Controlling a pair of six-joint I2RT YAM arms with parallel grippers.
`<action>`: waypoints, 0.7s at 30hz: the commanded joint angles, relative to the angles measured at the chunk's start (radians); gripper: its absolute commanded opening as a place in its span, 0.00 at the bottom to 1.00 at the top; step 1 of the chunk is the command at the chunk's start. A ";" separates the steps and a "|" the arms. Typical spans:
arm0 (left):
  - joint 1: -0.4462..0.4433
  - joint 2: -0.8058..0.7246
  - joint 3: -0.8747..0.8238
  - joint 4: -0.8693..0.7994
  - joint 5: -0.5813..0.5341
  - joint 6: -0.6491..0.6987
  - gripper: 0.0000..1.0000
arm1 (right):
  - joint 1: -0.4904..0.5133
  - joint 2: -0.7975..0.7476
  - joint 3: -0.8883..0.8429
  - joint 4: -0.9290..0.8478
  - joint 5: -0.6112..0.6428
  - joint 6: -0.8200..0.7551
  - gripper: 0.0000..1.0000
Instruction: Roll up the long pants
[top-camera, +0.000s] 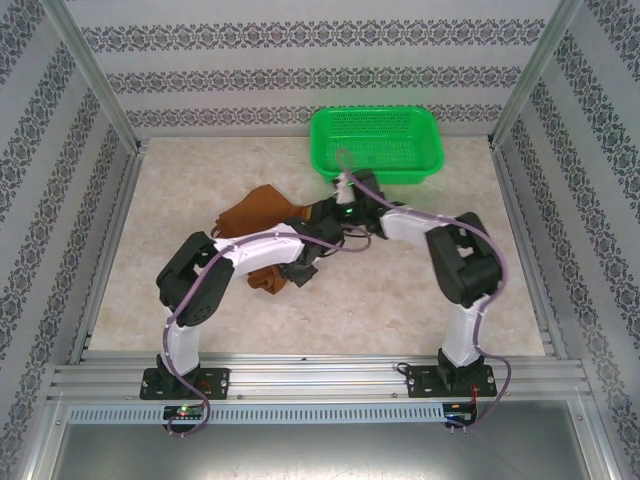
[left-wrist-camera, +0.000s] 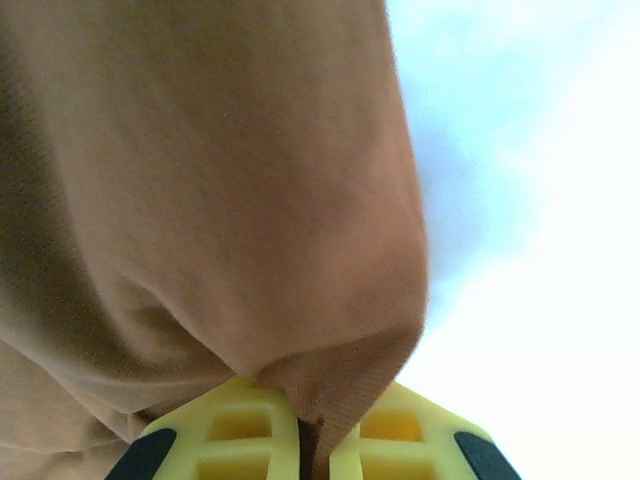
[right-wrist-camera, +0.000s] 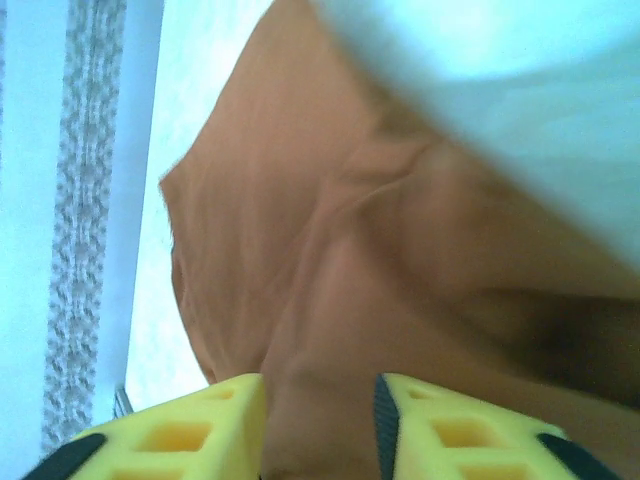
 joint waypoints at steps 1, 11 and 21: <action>0.039 0.002 -0.057 -0.019 0.430 -0.135 0.00 | -0.106 -0.092 0.010 -0.099 0.038 -0.012 0.44; 0.090 -0.160 -0.137 0.179 0.899 -0.185 0.00 | -0.109 -0.130 0.035 -0.200 0.005 -0.062 0.46; 0.199 -0.341 -0.467 0.897 1.235 -0.620 0.00 | -0.108 -0.241 -0.052 -0.338 0.003 -0.162 0.54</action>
